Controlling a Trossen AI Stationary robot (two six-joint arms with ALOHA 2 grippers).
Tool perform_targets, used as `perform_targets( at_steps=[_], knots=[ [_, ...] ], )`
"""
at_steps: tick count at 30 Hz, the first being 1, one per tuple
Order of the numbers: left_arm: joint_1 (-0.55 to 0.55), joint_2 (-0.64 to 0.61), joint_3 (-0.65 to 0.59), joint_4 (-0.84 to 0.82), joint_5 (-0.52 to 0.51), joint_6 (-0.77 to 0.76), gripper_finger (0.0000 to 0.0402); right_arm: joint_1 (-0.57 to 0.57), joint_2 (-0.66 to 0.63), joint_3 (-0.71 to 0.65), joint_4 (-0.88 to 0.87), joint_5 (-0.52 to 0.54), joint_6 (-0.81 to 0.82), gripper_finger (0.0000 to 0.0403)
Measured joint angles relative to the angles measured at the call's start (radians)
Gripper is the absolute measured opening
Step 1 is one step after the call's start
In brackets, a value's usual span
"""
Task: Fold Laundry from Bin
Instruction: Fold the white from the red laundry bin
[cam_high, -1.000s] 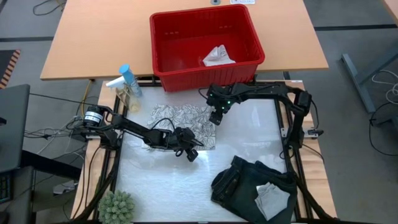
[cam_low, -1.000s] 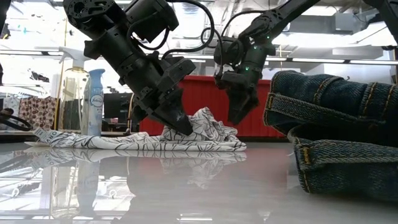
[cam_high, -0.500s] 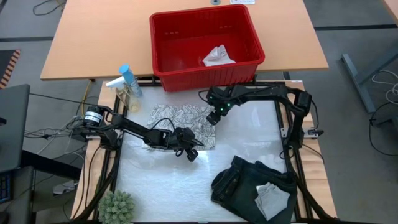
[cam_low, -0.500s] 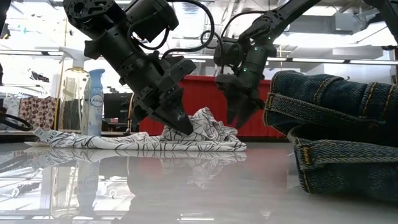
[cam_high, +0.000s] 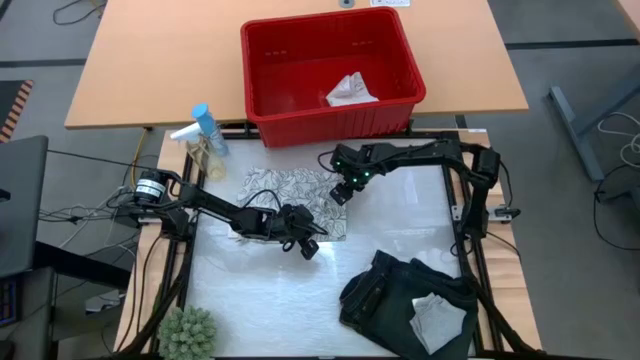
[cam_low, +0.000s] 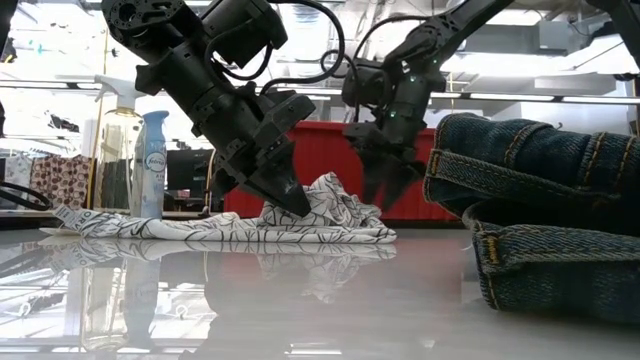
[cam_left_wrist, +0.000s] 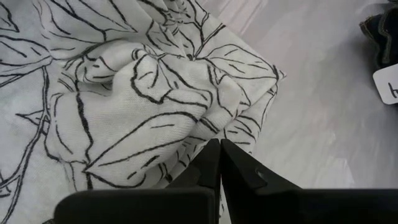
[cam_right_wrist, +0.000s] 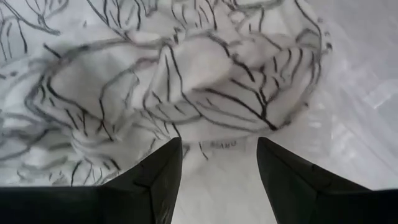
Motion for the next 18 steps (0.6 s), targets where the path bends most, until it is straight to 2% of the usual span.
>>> perform_targets(
  at_steps=[8,18],
  knots=[
    [0.000,0.000,0.000,-0.005,0.016,0.007,0.0000,0.012,0.040,-0.002,0.068,-0.011,0.025,0.0227],
    [0.000,0.000,0.000,-0.001,0.018,0.022,0.0000,0.013,0.017,0.000,0.086,-0.038,-0.027,0.0167]
  ],
)
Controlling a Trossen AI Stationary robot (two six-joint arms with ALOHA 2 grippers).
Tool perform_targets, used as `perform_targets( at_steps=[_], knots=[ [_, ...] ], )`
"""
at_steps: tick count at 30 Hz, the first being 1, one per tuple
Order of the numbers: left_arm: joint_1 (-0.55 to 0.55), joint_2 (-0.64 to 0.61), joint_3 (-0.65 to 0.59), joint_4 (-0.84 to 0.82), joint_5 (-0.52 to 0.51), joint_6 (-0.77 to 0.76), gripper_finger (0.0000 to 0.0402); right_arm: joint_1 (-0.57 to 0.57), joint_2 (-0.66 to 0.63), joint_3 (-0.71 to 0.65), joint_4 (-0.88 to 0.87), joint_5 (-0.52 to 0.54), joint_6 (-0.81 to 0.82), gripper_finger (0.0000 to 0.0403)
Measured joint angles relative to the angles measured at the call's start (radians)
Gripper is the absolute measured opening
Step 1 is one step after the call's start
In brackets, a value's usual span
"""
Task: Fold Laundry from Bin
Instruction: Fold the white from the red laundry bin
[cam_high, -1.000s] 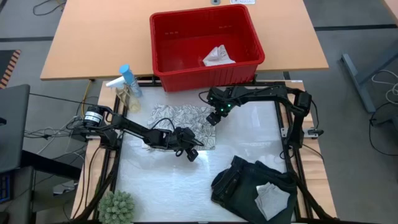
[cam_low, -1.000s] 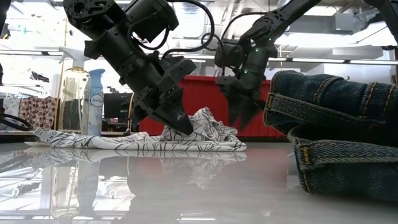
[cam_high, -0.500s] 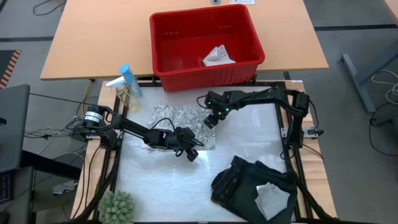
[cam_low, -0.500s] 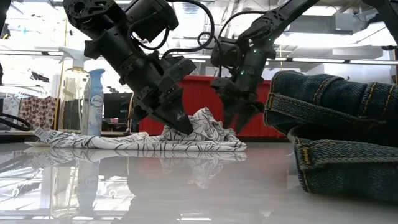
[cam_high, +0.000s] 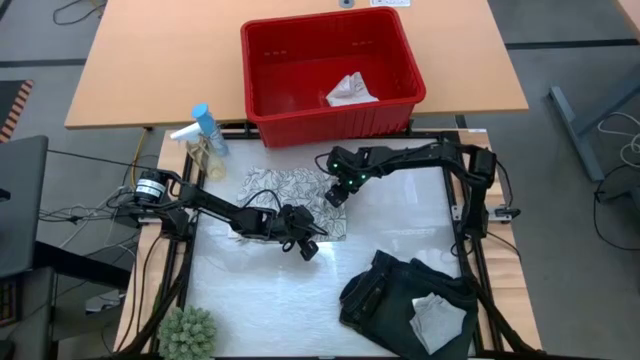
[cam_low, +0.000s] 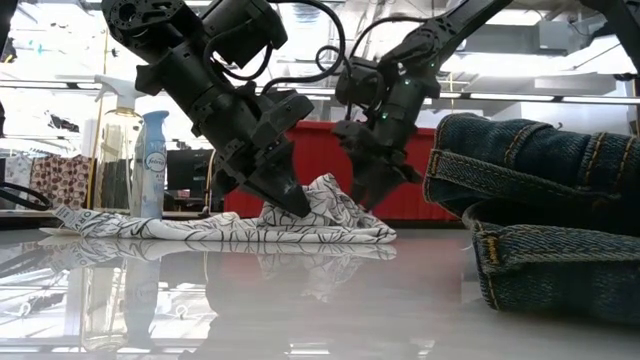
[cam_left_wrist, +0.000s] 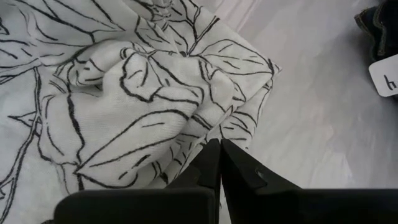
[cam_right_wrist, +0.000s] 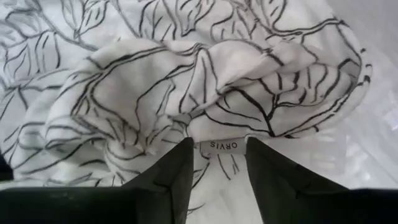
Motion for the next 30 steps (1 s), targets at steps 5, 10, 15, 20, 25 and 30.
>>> perform_targets(
  at_steps=[5,10,15,20,25,30],
  knots=[
    [0.000,0.000,0.000,0.000,0.000,0.000,0.0000,-0.014,-0.001,0.020,0.014,-0.005,-0.037,0.0158],
    [0.000,0.000,0.000,0.000,0.005,-0.006,0.0000,-0.046,-0.002,0.058,0.046,-0.005,-0.058,0.0158],
    [-0.003,0.000,0.000,0.000,0.028,-0.036,0.0000,-0.086,-0.002,0.069,0.133,-0.004,-0.069,0.0158],
    [-0.010,-0.025,0.000,-0.017,0.030,-0.027,0.0000,-0.113,-0.016,0.069,0.230,-0.134,-0.222,0.0157],
    [-0.010,-0.172,0.000,-0.047,-0.002,0.064,0.0000,-0.109,-0.101,0.092,0.133,-0.301,-0.475,0.0157],
    [-0.010,-0.387,0.001,-0.074,-0.149,0.171,0.0000,-0.055,-0.145,0.091,-0.088,-0.281,-0.707,0.0156]
  ],
)
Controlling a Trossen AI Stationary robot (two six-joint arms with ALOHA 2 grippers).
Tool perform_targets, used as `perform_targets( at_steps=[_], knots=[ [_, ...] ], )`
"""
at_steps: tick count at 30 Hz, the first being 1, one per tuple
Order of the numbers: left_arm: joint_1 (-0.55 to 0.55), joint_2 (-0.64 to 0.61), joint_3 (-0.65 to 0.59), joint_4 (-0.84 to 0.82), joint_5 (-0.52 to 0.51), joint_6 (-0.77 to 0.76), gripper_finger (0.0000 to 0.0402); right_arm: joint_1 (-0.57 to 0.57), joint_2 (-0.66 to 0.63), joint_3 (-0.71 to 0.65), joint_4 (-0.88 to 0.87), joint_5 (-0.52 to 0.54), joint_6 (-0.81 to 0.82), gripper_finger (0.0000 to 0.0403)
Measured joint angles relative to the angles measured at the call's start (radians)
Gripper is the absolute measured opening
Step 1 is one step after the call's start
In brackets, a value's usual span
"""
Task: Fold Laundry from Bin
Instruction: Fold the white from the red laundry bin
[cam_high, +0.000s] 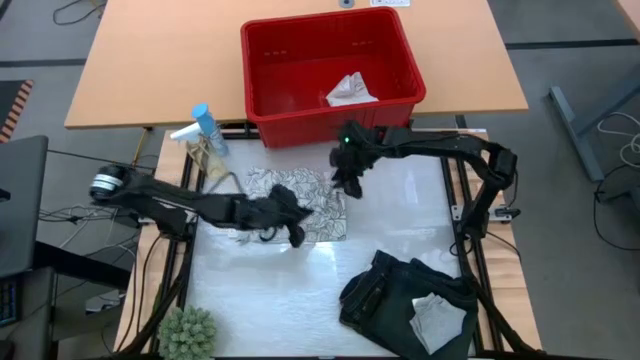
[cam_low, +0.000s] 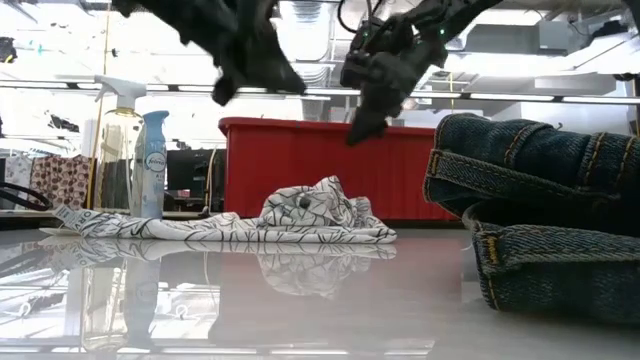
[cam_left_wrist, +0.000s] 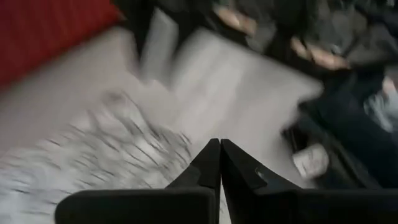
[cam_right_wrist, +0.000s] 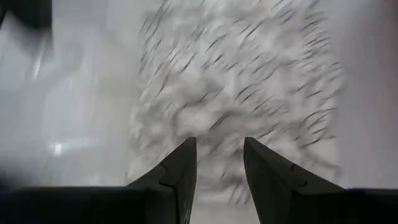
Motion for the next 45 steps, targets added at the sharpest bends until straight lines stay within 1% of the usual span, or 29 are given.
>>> perform_targets(
  at_steps=[2,5,7,9,11,13,17,21,23,27,31,33,35,38,39,40,42,45],
  knots=[
    [0.000,-0.066,0.000,-0.005,-0.045,0.031,0.0000,0.037,0.003,0.000,-0.045,0.018,-0.029,0.0156],
    [0.000,-0.125,0.000,-0.023,-0.059,0.067,0.0000,0.099,0.039,0.000,-0.054,0.122,-0.058,0.0159],
    [0.000,-0.137,0.000,-0.025,-0.051,0.078,0.0000,0.130,0.074,-0.002,-0.051,0.141,-0.063,0.0163],
    [-0.004,-0.145,-0.001,-0.037,-0.050,0.080,0.0000,0.154,0.102,-0.001,-0.029,0.156,-0.033,0.0167],
    [-0.005,-0.146,-0.001,-0.033,-0.050,0.079,0.0001,0.168,0.133,-0.001,-0.033,0.197,-0.006,0.0168],
    [-0.005,-0.146,-0.001,-0.039,-0.050,0.068,0.0003,0.178,0.161,-0.001,-0.037,0.244,0.009,0.0168],
    [-0.005,-0.142,-0.001,-0.042,-0.054,0.053,0.0006,0.184,0.195,-0.001,-0.009,0.305,0.034,0.0168],
    [-0.005,-0.142,-0.001,-0.042,-0.056,0.052,0.0007,0.177,0.203,-0.001,0.005,0.311,0.063,0.0168],
    [-0.005,-0.142,-0.001,-0.042,-0.057,0.053,0.0007,0.173,0.202,-0.001,0.040,0.318,0.060,0.0166],
    [-0.005,-0.142,-0.001,-0.042,-0.057,0.053,0.0007,0.162,0.200,-0.001,0.078,0.367,0.062,0.0155],
    [-0.005,-0.141,-0.001,-0.043,-0.058,0.057,0.0007,0.163,0.209,-0.001,0.105,0.368,0.049,0.0137],
    [-0.005,-0.141,-0.001,-0.047,-0.058,0.057,0.0007,0.166,0.215,-0.001,0.126,0.368,0.048,0.0117],
    [-0.005,-0.141,-0.001,-0.061,-0.057,0.057,0.0007,0.166,0.215,0.001,0.165,0.368,0.048,0.0084],
    [-0.005,-0.141,-0.001,-0.071,-0.057,0.056,0.0007,0.161,0.215,0.053,0.192,0.369,0.037,0.0023],
    [-0.005,-0.141,-0.001,-0.071,-0.057,0.056,0.0007,0.157,0.215,0.072,0.202,0.374,0.024,0.0016],
    [-0.005,-0.141,-0.001,-0.071,-0.058,0.057,0.0007,0.155,0.214,0.090,0.225,0.394,0.009,0.0016],
    [-0.005,-0.141,-0.001,-0.071,-0.057,0.057,0.0007,0.147,0.214,0.113,0.278,0.449,-0.008,0.0033],
    [-0.005,-0.141,-0.001,-0.070,-0.057,0.057,0.0007,0.124,0.214,0.152,0.310,0.510,-0.020,0.0086]
  ],
)
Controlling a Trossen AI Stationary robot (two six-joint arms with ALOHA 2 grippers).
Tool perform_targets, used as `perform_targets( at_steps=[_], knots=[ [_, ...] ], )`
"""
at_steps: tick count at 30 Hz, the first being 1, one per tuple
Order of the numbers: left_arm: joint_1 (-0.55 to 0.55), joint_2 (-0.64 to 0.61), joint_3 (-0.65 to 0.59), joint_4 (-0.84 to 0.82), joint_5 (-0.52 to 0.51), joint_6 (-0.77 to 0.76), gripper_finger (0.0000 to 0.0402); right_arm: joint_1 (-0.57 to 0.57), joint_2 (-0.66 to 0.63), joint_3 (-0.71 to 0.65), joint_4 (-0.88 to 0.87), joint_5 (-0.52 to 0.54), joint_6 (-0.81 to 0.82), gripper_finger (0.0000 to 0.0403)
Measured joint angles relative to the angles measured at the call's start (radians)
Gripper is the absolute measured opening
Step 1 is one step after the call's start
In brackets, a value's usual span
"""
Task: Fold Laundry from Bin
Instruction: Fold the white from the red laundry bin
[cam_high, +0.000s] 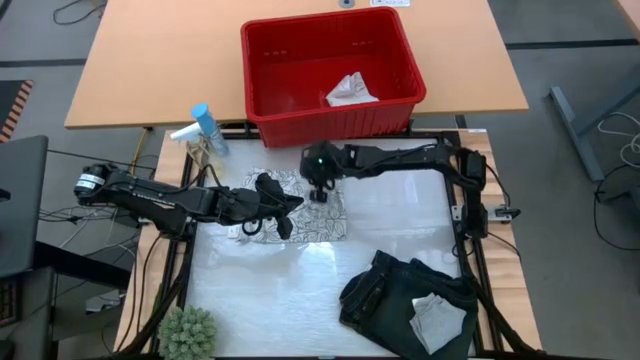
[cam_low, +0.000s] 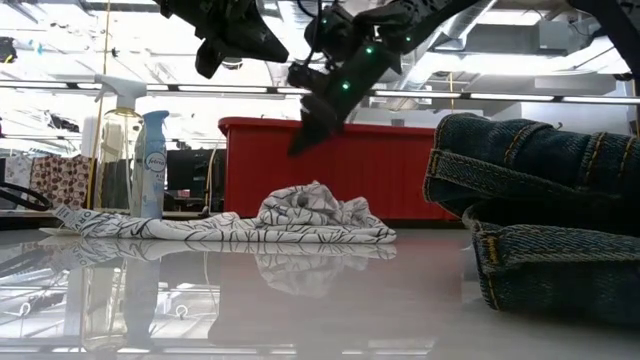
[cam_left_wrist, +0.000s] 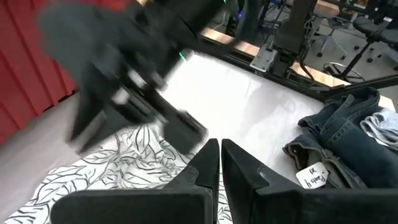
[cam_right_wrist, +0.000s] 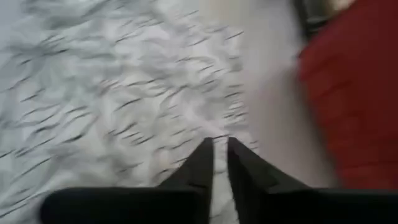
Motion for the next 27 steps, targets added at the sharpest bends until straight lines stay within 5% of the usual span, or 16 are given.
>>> perform_targets(
  at_steps=[7,14,27],
  knots=[
    [0.000,0.000,0.000,-0.017,0.029,0.006,0.0007,-0.049,-0.001,0.095,-0.199,-0.137,-0.006,0.0167],
    [0.000,0.000,0.000,-0.021,0.033,0.020,0.0007,-0.015,0.000,0.028,-0.381,-0.158,-0.059,0.0170],
    [0.000,0.000,0.000,-0.035,0.033,0.044,0.0007,0.025,0.013,-0.074,-0.282,-0.125,-0.003,0.0170]
  ],
)
